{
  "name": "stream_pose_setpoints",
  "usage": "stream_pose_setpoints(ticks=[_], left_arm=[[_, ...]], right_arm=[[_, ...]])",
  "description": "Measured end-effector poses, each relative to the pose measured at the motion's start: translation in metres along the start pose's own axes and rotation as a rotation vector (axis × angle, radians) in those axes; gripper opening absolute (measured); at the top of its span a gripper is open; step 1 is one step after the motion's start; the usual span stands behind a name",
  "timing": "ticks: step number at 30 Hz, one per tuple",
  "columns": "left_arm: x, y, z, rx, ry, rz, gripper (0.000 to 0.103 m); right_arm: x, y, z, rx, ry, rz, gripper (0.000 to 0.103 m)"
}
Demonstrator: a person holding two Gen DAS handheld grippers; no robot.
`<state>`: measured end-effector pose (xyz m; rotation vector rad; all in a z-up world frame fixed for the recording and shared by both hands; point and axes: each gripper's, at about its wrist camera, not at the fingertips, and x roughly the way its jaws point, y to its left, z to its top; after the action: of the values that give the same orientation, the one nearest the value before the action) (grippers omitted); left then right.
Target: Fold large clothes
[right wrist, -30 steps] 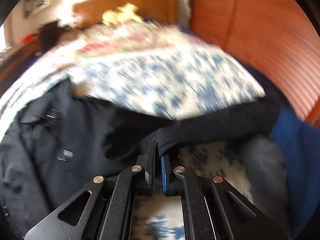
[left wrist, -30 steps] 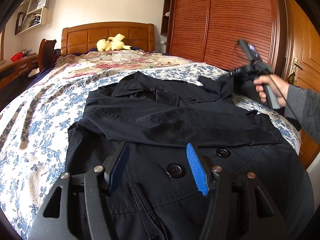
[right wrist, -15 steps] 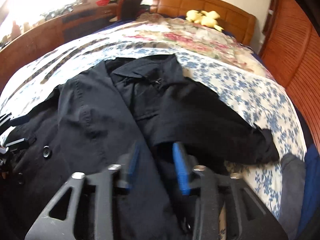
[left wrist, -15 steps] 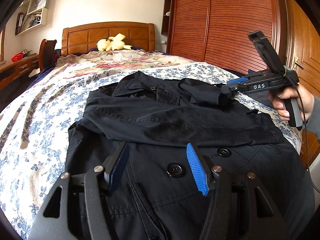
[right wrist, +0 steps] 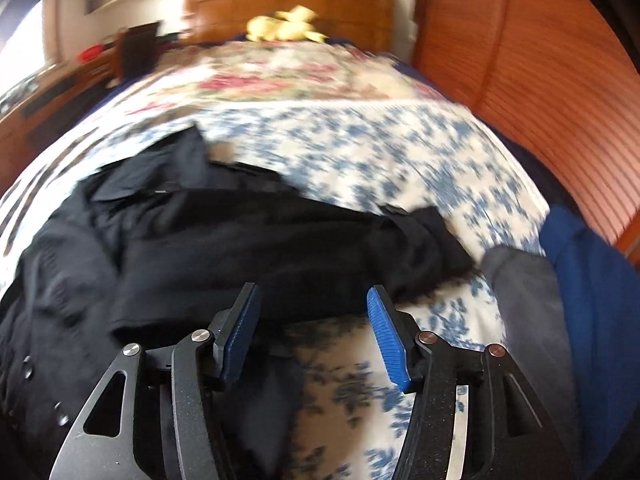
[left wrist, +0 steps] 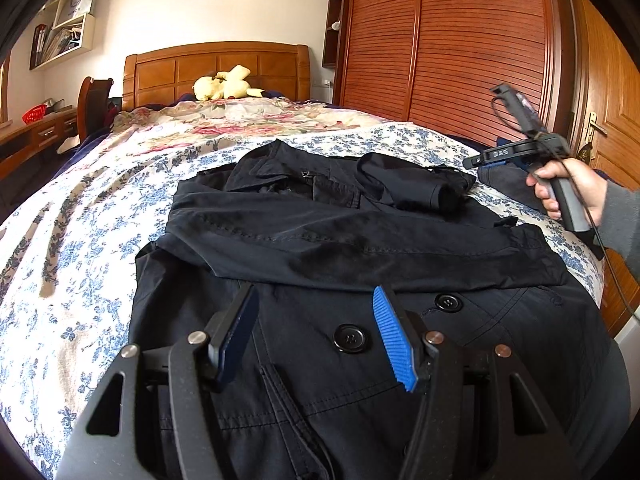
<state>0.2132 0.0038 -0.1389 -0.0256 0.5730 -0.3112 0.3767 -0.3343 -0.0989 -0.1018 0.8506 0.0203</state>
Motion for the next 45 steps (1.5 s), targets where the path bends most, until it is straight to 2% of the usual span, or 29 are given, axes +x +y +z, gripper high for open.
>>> stream_pose_setpoints(ticks=[11, 16, 17, 18, 19, 20, 21, 26, 30, 34, 38, 43, 44, 45], left_arm=[[0.002, 0.000, -0.002, -0.001, 0.007, -0.002, 0.059], [0.003, -0.001, -0.002, 0.005, 0.015, 0.001, 0.059], [0.004, -0.001, -0.002, 0.006, 0.017, 0.002, 0.059], [0.004, -0.001, -0.002, 0.008, 0.019, 0.004, 0.059], [0.004, -0.002, -0.002, 0.010, 0.020, 0.006, 0.059], [0.005, -0.002, -0.002, 0.012, 0.021, 0.007, 0.059], [0.005, -0.002, -0.002, 0.013, 0.023, 0.007, 0.059], [0.003, -0.001, -0.001, 0.011, 0.021, 0.011, 0.059], [-0.003, -0.003, -0.001, 0.022, 0.014, 0.022, 0.059], [-0.016, -0.005, 0.001, 0.036, -0.012, 0.036, 0.059], [-0.035, -0.007, 0.004, 0.035, -0.045, 0.040, 0.059], [-0.069, -0.010, -0.003, 0.031, -0.067, 0.072, 0.059], [-0.075, -0.009, -0.004, 0.024, -0.068, 0.074, 0.059], [-0.081, -0.008, -0.005, 0.015, -0.069, 0.076, 0.059]], right_arm=[[0.079, -0.065, -0.007, 0.274, 0.172, -0.008, 0.060], [0.087, -0.068, -0.006, 0.300, 0.163, 0.016, 0.060], [0.088, -0.066, -0.004, 0.278, 0.157, 0.015, 0.053], [0.090, -0.064, -0.003, 0.259, 0.156, 0.014, 0.036], [0.091, -0.060, -0.001, 0.221, 0.154, 0.016, 0.027], [0.091, -0.056, 0.001, 0.194, 0.150, 0.025, 0.012], [0.090, -0.054, 0.003, 0.180, 0.144, 0.030, 0.005], [0.035, -0.021, 0.021, 0.056, -0.033, 0.064, 0.003], [-0.033, 0.024, 0.029, -0.083, -0.171, 0.142, 0.003], [-0.096, 0.074, 0.020, -0.191, -0.263, 0.265, 0.003], [-0.134, 0.117, 0.000, -0.268, -0.297, 0.362, 0.003], [-0.161, 0.165, -0.029, -0.372, -0.301, 0.454, 0.005], [-0.164, 0.169, -0.034, -0.383, -0.293, 0.472, 0.011], [-0.168, 0.176, -0.040, -0.402, -0.280, 0.483, 0.024]])
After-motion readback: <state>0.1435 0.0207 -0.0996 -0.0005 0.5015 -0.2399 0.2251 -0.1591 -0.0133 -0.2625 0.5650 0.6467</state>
